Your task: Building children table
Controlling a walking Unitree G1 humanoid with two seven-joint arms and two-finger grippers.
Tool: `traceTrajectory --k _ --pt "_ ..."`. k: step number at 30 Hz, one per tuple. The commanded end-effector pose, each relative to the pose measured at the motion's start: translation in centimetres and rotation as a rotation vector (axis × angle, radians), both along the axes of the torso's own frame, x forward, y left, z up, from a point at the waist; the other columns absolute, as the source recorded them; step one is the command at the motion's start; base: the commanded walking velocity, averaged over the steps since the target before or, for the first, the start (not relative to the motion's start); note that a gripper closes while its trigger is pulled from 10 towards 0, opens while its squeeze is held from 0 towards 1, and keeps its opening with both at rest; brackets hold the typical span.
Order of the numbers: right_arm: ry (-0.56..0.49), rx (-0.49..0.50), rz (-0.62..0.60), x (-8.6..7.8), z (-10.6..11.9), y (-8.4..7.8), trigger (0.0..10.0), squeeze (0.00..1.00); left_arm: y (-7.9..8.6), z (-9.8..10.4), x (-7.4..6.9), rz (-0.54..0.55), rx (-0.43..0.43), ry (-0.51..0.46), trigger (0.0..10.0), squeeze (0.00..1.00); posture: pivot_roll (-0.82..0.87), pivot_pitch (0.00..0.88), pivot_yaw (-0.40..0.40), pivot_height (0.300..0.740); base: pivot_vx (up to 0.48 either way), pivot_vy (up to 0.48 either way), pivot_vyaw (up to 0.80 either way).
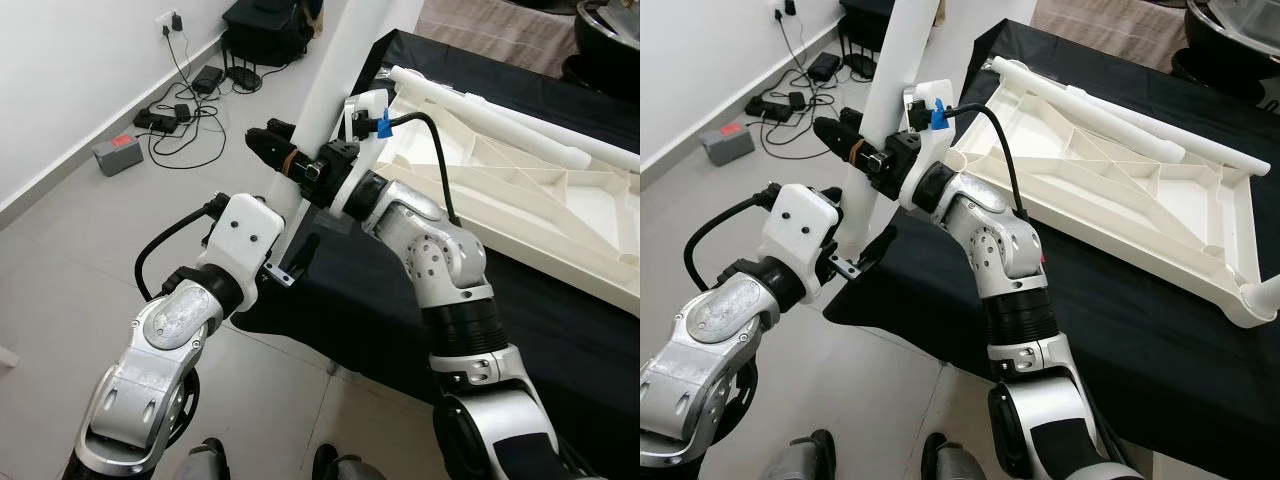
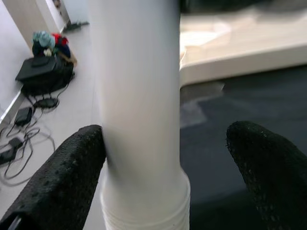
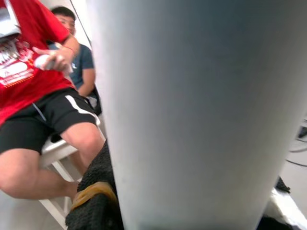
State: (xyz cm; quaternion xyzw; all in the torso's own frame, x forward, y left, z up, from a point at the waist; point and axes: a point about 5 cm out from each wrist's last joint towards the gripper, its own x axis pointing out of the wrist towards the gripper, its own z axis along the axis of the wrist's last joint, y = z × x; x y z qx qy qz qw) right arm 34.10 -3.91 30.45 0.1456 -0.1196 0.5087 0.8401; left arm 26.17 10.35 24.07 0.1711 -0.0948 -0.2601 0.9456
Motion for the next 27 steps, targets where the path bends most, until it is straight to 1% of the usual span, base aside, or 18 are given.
traceTrajectory --k 1,2,3,4,5,6,9,10,11,23,24,25,27 --pt "-0.074 0.049 0.071 -1.1 2.2 0.8 10.0 0.00 -0.3 -1.5 0.0 -0.043 0.032 0.068 10.0 0.00 0.06 0.195 -0.126 0.740 0.000 0.000 0.00" --pt "-0.074 0.049 0.071 -1.1 2.2 0.8 10.0 0.00 -0.3 -1.5 0.0 -0.043 0.032 0.068 10.0 0.00 0.06 0.195 -0.126 0.740 0.000 0.000 0.00" --pt "-0.076 0.051 0.079 -1.2 2.2 0.8 10.0 0.00 0.5 -1.5 0.5 -0.008 0.043 0.064 10.0 0.00 0.06 0.194 -0.125 0.740 0.000 0.000 0.00" --pt "-0.076 0.051 0.079 -1.2 2.2 0.8 10.0 0.00 0.5 -1.5 0.5 -0.008 0.043 0.064 10.0 0.00 0.06 0.194 -0.125 0.740 0.000 0.000 0.00" --pt "-0.079 0.052 0.083 -1.3 2.3 0.8 10.0 0.00 1.0 -1.5 0.8 0.015 0.049 0.061 10.0 0.00 0.06 0.194 -0.125 0.740 0.000 0.000 0.00" --pt "-0.079 0.052 0.083 -1.3 2.3 0.8 10.0 0.00 1.0 -1.5 0.8 0.015 0.049 0.061 10.0 0.00 0.06 0.194 -0.125 0.740 0.000 0.000 0.00" --pt "-0.080 0.054 0.098 -1.6 2.2 1.0 10.0 0.00 1.9 -1.4 1.8 0.059 0.056 0.043 10.0 0.00 0.06 0.191 -0.125 0.740 0.000 0.000 0.00" --pt "-0.080 0.054 0.098 -1.6 2.2 1.0 10.0 0.00 1.9 -1.4 1.8 0.059 0.056 0.043 10.0 0.00 0.06 0.191 -0.125 0.740 0.000 0.000 0.00" --pt "-0.081 0.053 0.102 -1.6 2.2 1.0 10.0 0.00 2.0 -1.3 1.9 0.061 0.057 0.038 0.0 0.00 0.05 0.189 -0.121 0.740 0.000 0.000 0.00" --pt "-0.083 0.046 0.102 -1.8 2.0 1.1 10.0 0.00 1.7 -1.0 2.1 0.037 0.058 -0.003 0.0 0.00 0.05 0.185 -0.121 0.740 0.000 0.000 0.00" --pt "-0.085 0.042 0.100 -1.8 2.0 1.1 10.0 0.00 1.6 -1.0 2.1 0.031 0.070 -0.007 0.0 0.00 0.05 0.185 -0.121 0.740 0.000 0.000 0.00" --pt "-0.084 0.034 0.097 -1.7 1.8 1.1 10.0 0.00 1.5 -0.9 2.0 0.025 0.074 -0.005 10.0 0.00 0.05 0.183 -0.121 0.740 0.000 0.000 0.00" --pt "-0.082 0.027 0.089 -1.6 1.6 1.0 10.0 0.00 1.3 -0.9 2.0 0.020 0.077 -0.010 10.0 0.00 0.05 0.183 -0.121 0.740 0.000 0.000 0.00"
